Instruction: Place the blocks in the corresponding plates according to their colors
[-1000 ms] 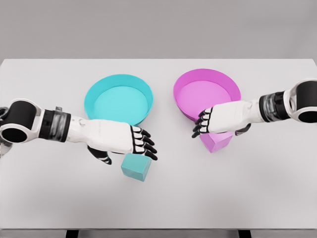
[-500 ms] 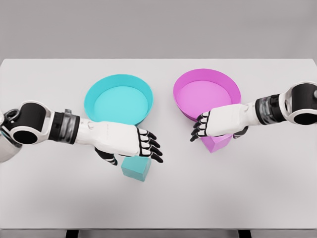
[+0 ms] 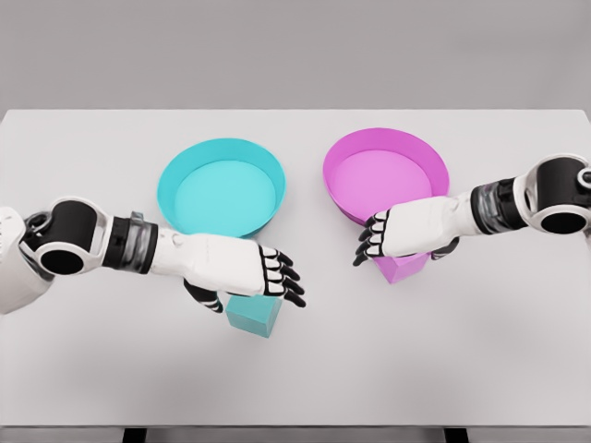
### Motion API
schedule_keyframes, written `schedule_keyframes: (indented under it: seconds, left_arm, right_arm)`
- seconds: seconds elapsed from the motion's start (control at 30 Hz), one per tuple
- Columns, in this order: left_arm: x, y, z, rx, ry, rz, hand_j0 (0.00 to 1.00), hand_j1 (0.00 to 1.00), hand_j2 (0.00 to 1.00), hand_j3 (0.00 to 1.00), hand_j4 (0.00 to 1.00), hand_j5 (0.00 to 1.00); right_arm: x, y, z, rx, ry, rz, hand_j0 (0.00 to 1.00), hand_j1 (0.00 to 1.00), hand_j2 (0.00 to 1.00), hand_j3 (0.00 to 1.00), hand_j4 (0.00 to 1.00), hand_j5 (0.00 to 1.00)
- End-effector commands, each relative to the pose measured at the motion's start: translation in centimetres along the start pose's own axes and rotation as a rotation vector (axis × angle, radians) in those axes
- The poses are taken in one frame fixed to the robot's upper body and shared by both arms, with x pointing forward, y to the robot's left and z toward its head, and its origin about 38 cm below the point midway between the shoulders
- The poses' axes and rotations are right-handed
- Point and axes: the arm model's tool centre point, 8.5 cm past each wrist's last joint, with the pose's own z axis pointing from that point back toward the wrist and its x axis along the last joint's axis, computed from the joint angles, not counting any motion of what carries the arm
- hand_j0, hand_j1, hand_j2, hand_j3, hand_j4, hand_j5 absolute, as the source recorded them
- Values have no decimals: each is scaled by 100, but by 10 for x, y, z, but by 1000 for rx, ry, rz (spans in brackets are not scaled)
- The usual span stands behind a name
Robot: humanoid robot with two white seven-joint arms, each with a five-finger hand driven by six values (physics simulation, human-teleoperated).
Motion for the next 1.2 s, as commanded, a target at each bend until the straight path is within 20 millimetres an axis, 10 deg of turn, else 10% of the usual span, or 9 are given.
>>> schedule_keyframes:
  seconds: [0.0,0.23,0.8,1.17]
  left_arm:
    - [-2,0,0,-2,7,0,100,100,100,100,100,100]
    - [-2,-3,-5,-3,2,9,100,100,100,100,100,100]
    - [-6,-16,-19,-21,10,20,100,100,100,100,100,100]
    - [-5,-17,-19,-22,10,22,70,70,70,70,70,70]
  right_arm:
    - [0,0,0,-1,2,-1,93,93,93,93,93,93]
    - [0,-1,-1,-3,0,1,77,77,77,77,77,77]
    - [20,-21,-4,-41,-50,61,75,75,75,75,75,75]
    - [16,-68,38,-214,-67,27,76,76,76,76,76,76]
